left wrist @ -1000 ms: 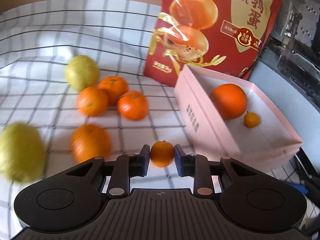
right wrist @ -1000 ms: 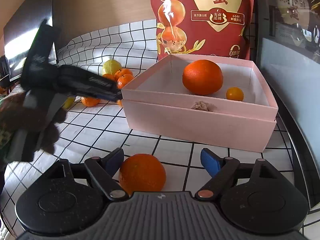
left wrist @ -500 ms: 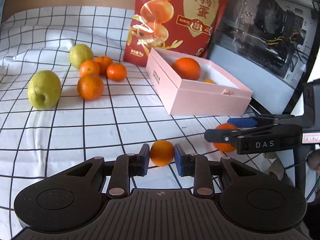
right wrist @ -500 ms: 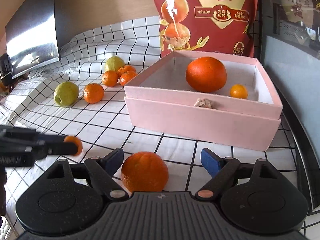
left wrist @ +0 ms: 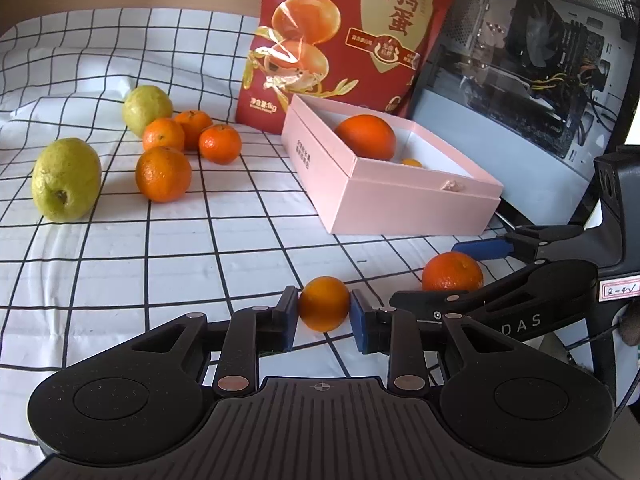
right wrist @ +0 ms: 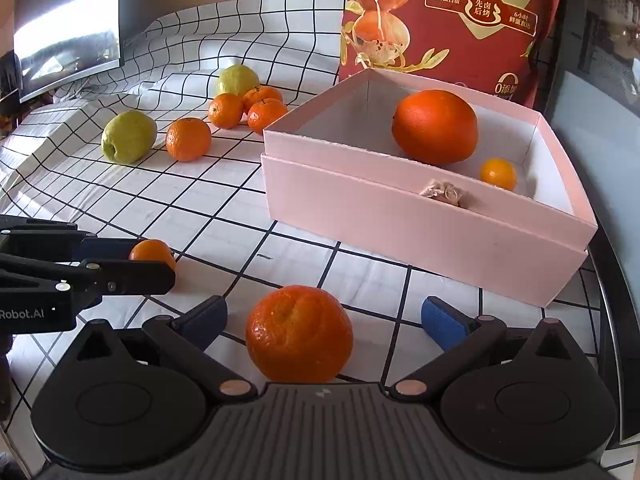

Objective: Organize fruits
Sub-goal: 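Grasp another mandarin with the left tool while the right tool holds its orange, then close the right tool on the orange lying on the table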

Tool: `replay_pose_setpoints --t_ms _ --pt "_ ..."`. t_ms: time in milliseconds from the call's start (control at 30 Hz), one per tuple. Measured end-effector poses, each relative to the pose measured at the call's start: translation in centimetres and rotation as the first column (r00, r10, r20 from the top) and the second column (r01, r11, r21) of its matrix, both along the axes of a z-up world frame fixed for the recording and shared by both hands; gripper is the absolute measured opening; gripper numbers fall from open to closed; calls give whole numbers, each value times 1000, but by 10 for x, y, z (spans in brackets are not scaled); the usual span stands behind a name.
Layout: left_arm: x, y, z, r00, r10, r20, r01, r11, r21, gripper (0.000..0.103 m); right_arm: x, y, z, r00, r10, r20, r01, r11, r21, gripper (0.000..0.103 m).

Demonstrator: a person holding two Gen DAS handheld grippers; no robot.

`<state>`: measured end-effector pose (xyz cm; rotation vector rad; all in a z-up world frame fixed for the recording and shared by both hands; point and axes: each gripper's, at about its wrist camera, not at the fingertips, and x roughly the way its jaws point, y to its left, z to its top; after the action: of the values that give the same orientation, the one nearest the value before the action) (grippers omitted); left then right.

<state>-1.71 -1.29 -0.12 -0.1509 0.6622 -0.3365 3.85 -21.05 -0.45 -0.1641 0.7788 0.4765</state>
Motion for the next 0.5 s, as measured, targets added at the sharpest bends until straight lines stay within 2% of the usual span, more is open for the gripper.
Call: replay_pose_setpoints --t_ms 133,233,433,500 --pt "1 1 0 1000 -3 -3 3 1000 -6 31 -1 1 1 1000 -24 -10 24 1000 -9 103" --pt "-6 -4 1 1000 31 -3 -31 1000 3 31 -3 0 1 1000 -20 -9 20 1000 -8 103" --pt "-20 -32 4 996 78 32 -82 982 168 31 -18 -7 2 1000 7 -3 -7 1000 -9 103" --pt "-21 -34 4 996 80 38 -86 978 188 31 -22 -13 2 1000 -13 -2 13 1000 -7 103"
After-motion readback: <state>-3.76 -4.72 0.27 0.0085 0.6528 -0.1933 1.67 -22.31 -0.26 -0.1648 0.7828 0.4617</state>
